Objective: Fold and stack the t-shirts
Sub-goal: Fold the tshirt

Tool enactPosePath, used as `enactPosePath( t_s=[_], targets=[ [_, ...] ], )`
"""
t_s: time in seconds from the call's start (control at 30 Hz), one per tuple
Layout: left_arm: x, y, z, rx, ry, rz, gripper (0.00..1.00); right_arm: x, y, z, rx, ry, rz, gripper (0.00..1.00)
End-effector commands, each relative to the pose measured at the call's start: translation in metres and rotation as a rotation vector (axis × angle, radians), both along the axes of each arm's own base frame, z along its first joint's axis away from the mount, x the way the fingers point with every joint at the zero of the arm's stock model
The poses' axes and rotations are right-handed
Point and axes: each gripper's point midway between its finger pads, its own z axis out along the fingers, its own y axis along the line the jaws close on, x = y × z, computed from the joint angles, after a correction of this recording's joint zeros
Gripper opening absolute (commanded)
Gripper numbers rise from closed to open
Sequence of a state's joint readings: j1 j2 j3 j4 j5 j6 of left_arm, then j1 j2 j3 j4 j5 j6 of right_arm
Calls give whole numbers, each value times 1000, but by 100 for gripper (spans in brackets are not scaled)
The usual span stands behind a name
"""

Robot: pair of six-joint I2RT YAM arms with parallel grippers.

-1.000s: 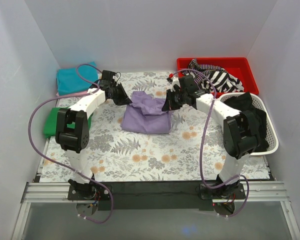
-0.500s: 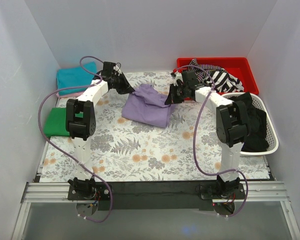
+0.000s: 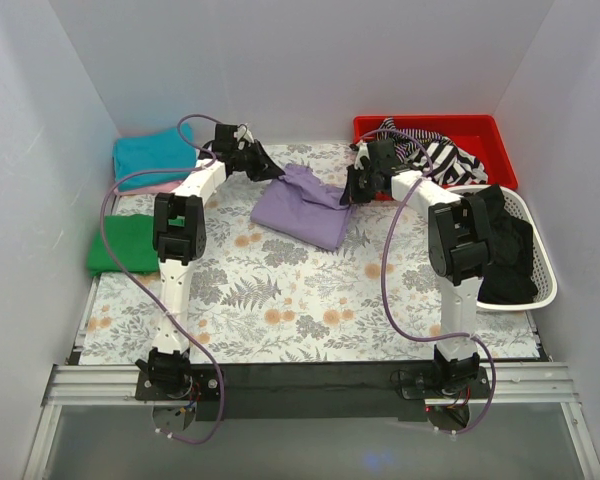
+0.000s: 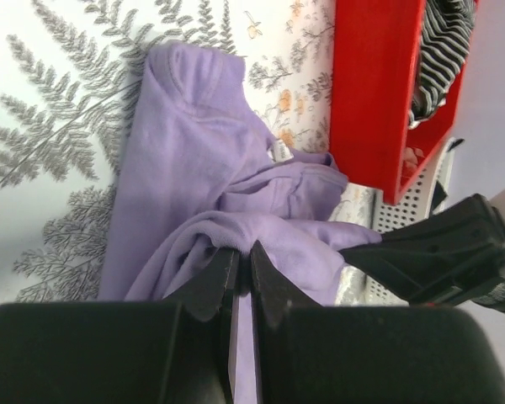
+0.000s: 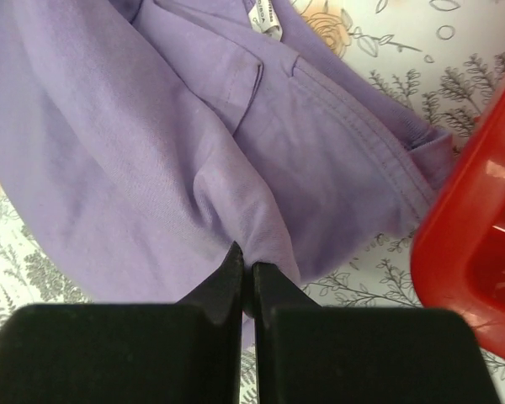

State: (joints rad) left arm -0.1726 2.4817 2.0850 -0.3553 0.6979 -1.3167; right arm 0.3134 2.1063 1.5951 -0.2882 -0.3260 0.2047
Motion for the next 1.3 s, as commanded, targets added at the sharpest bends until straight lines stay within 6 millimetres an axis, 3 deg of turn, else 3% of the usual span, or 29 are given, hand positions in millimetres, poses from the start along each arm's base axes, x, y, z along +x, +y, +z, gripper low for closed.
enactPosePath(
  t_s=[0.0,0.07,0.2,0.3,0.37,0.43,0.47,0.5,0.57,0.6,0.63,0.67,0.73,0.77,0.83,0.9,0.93,1.03,1.13,1.27],
  targets=[
    [22,-6,58,-85,-151,-43,0,29,-10,21,-32,-121,-42,1],
    [25,-6,66,-95,-166,-37,0,32,-9,23,-24,-127,-40,1],
    [36,0,65,-88,-205,-18,0,40,-15,19,-44,-131,-65,1],
    [37,0,54,-141,-172,-38,4,49,-18,16,-58,-145,-87,1],
    [39,-3,40,-162,-159,-49,1,58,-19,11,-67,-150,-112,1],
    [40,-7,33,-196,-180,-75,19,67,-16,10,-61,-165,-116,2],
    [41,-9,24,-221,-156,-72,35,74,-14,15,-49,-185,-119,9],
    [42,-9,20,-234,-150,-75,39,77,-11,6,-41,-170,-118,23],
    [42,-11,12,-266,-140,-94,54,79,-10,5,-39,-167,-123,40],
    [44,-11,13,-277,-159,-99,64,77,-9,10,-32,-178,-123,78],
    [46,-9,14,-282,-181,-99,72,77,-7,14,-25,-199,-116,95],
    [48,-8,12,-282,-185,-91,83,80,-9,17,-32,-217,-132,98],
    [52,-2,20,-288,-201,-75,85,74,-11,27,-46,-253,-121,98],
    [55,5,21,-284,-207,-56,85,77,-14,48,-52,-315,-142,98],
    [60,13,47,-262,-269,-32,86,70,-16,55,-57,-346,-127,99],
    [67,30,61,-218,-314,20,86,69,-17,80,-55,-406,-130,98],
    [66,36,80,-186,-364,25,87,67,-18,83,-66,-421,-120,98],
    [62,47,107,-156,-419,33,87,65,-13,107,-73,-482,-109,98],
    [48,43,108,-172,-403,-13,88,62,2,132,-38,-522,-72,98],
    [21,28,115,-241,-370,-133,88,54,34,108,23,-393,57,98]
  ],
)
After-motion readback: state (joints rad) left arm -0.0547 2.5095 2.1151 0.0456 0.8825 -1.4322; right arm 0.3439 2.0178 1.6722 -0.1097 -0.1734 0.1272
